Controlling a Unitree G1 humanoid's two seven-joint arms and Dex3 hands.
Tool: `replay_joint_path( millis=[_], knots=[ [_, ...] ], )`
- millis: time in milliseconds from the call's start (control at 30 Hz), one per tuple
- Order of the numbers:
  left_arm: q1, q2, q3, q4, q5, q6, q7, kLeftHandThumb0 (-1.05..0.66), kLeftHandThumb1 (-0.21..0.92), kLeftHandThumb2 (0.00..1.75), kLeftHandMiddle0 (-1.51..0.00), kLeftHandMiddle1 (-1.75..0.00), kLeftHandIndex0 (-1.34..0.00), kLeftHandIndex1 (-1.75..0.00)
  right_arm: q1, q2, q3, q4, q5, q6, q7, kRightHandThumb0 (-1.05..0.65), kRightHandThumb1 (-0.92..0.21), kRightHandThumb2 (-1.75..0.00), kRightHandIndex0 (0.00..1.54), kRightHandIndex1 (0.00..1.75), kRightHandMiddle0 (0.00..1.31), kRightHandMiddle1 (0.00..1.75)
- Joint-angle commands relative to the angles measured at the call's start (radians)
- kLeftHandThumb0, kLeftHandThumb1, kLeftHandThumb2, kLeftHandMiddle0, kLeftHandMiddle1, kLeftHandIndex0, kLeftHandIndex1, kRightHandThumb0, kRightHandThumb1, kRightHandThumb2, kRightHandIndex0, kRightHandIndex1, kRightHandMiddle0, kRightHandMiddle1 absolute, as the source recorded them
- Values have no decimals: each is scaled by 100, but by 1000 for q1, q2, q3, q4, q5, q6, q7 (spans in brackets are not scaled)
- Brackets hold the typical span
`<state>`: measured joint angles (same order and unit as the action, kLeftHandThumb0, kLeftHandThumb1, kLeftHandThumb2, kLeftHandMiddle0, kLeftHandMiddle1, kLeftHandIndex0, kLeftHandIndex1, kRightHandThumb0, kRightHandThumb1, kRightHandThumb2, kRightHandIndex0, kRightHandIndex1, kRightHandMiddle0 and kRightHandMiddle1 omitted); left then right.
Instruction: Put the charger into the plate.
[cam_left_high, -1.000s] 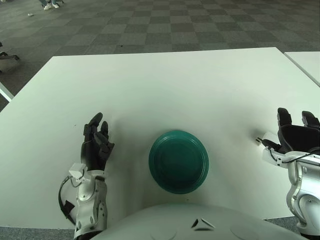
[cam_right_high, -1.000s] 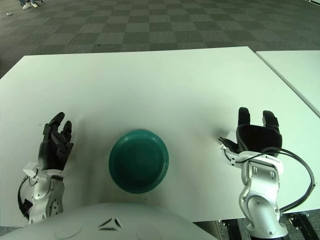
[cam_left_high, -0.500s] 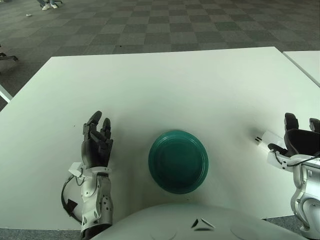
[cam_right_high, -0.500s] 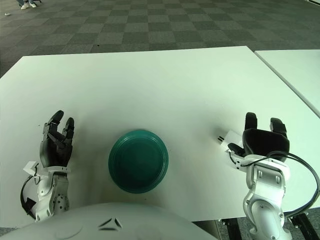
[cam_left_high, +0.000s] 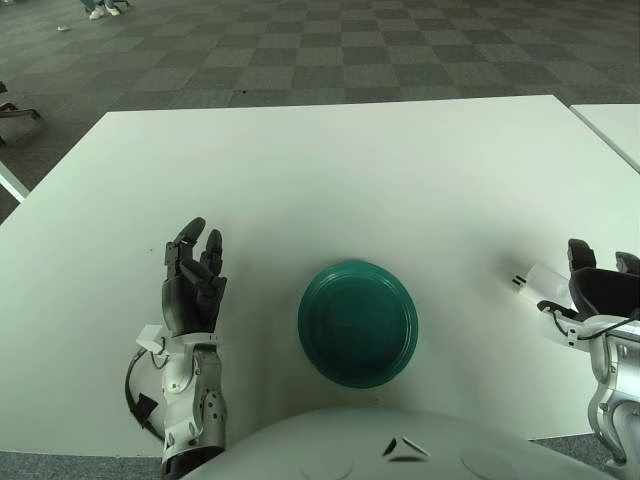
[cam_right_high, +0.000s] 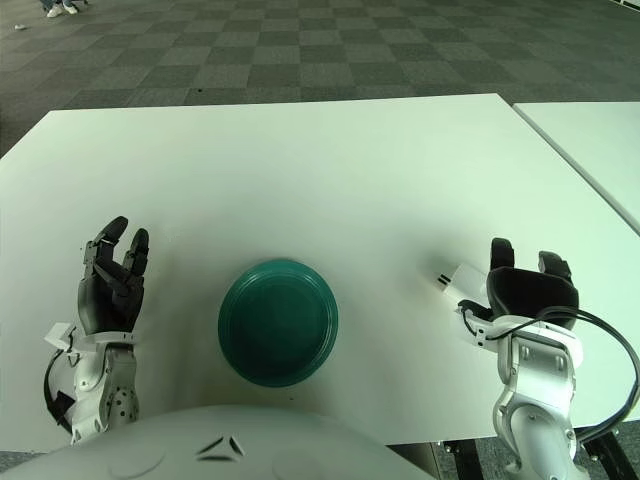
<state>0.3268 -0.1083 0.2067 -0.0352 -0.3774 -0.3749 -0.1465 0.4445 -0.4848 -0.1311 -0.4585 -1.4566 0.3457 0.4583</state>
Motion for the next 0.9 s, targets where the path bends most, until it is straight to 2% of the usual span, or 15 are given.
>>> replay_joint_path(
  millis=[0, 367, 700, 867],
  knots=[
    [5, 8, 1, -9, 0, -4, -14, -95, 92, 104, -38, -4, 0, -100, -7, -11, -8, 20, 30, -9, -6, -105, -92, -72, 22, 4, 0, 6],
    [9, 3, 12, -7, 1, -21, -12, -93, 92, 105, -37, -4, 0, -96, -13, 18, 37, 45, 67, -12, -44, -105, -92, -74, 24, 4, 0, 8],
    [18, -7, 12, -32, -10, 9, 0, -92, 92, 103, -37, -3, 0, -95, -15, 21, 55, 22, 94, -12, -32, -105, -92, -75, 25, 4, 0, 9],
    [27, -3, 12, -52, -14, 37, 3, -92, 92, 102, -36, -3, 0, -92, -55, 21, 80, 131, 118, -15, -71, -105, -92, -78, 25, 3, 0, 9]
  ],
)
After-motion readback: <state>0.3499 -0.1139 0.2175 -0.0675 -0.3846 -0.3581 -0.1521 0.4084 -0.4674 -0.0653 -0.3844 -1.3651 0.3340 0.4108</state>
